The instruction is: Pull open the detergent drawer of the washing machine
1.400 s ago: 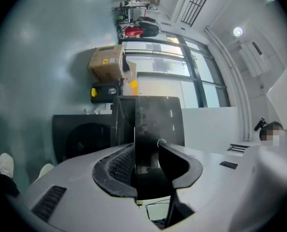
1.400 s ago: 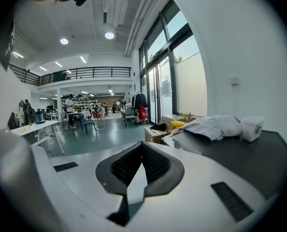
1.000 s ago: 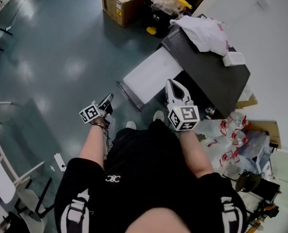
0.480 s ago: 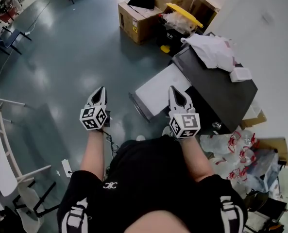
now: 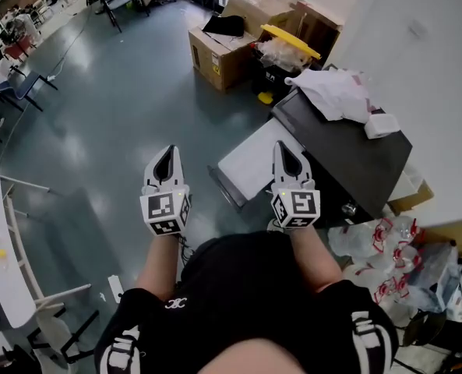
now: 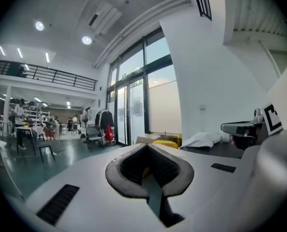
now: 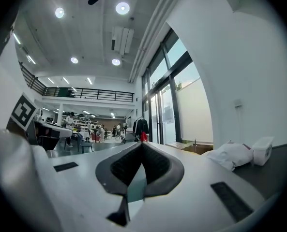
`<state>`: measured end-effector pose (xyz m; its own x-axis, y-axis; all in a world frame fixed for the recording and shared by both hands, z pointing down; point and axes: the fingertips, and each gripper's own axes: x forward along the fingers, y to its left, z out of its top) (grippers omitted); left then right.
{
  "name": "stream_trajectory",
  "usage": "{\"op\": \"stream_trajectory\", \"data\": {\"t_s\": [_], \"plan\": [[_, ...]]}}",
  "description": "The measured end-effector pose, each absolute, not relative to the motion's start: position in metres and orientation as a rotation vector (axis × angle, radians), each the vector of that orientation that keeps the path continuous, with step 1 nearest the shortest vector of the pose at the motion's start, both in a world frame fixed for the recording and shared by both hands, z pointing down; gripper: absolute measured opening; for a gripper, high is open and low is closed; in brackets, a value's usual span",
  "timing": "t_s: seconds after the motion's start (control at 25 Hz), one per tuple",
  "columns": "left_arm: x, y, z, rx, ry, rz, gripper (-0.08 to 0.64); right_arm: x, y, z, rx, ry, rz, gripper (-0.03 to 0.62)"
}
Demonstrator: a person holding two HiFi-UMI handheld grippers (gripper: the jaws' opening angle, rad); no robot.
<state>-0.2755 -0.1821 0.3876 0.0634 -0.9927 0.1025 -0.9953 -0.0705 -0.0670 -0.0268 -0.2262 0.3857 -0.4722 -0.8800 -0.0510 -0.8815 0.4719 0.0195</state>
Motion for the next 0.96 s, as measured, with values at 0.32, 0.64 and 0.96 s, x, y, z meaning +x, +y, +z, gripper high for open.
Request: {"op": "stream_trajectory", "data": {"t_s": [0.32,0.64,0.96], "plan": [[-0.255,-0.193,0.393,2.277,-2.033,0.135,-0.002,-0.003,-0.221,0.387,-1.645,2.617,0.054,0.002],[-0.239,-0.199,0.393,2.326,-1.993,0.156,-0.002,0.015,-0.225,0.391,-1.699,2.591,0.000,0.002],[-0.224,-0.209,0.395,2.358,-1.950,0.151,-0.001,0.029,-0.233,0.402,-1.751,2.573,-0.044,0.002]]}}
